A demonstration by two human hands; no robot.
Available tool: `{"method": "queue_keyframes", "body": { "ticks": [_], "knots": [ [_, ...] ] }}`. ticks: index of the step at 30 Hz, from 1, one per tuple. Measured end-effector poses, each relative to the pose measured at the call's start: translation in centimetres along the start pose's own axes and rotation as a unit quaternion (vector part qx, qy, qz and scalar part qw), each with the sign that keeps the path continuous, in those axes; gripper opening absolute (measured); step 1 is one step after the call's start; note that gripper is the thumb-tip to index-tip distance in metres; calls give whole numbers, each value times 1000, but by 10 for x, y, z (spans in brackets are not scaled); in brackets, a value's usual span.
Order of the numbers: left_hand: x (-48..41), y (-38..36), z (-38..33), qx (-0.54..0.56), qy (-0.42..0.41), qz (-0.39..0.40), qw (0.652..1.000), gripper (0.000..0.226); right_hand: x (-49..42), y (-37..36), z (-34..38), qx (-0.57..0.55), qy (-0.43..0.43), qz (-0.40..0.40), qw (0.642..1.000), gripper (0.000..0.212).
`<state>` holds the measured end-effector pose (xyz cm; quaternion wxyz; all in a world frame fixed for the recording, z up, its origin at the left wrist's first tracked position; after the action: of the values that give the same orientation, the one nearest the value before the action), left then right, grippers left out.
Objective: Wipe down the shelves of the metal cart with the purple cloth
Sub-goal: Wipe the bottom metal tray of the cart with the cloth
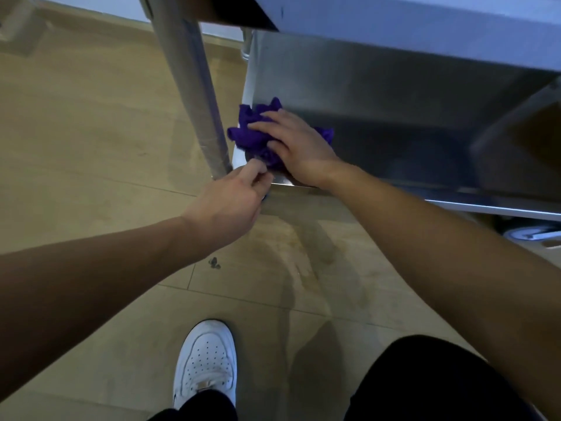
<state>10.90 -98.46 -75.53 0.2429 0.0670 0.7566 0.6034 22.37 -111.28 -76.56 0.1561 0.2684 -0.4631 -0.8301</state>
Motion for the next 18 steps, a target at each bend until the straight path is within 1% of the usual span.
{"method": "queue_keyframes", "body": {
  "ticks": [2,3,6,7,8,11,13,15,16,17,18],
  "knots": [
    [2,-2,0,-2,-9,5,1000,51,7,13,-20,23,-6,-14,1000,43],
    [3,-2,0,-3,-9,9,1000,52,10,20,-34,39,-34,-32,998,43],
    [3,0,-4,-17,-23,24,999,49,18,27,-55,64,-172,-110,977,45],
    [3,2,-5,-22,-28,27,999,49,20,24,-47,69,-187,-125,972,45],
    [4,4,-6,-24,-30,28,999,49,22,17,-35,71,-173,-127,974,45],
    [5,8,-6,-28,-37,24,999,46,31,-4,-2,34,-58,-83,994,43],
    [7,9,-5,-35,-40,22,998,44,36,-6,0,9,-8,-40,999,43],
    [9,10,-5,-35,-46,18,998,42,36,2,-12,5,38,-17,999,42],
    [9,11,-5,-34,-48,16,998,42,35,7,-21,11,39,-20,999,41],
    [10,12,-5,-35,-49,13,998,41,34,14,-31,19,11,-34,999,42],
    [11,12,-5,-38,-51,10,998,41,33,20,-41,26,-45,-57,997,42]
  ]
}}
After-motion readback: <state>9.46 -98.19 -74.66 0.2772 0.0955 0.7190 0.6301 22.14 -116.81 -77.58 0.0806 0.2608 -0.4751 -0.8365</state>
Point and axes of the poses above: each hand's wrist, its own x-axis away from the middle knuckle, its own y-axis out of the back of the hand, z = x × y, the point moved 3 cm from there along -x, towards the middle knuckle, and after that the axes turned 14 degrees about -z, right-handed, at the moved point
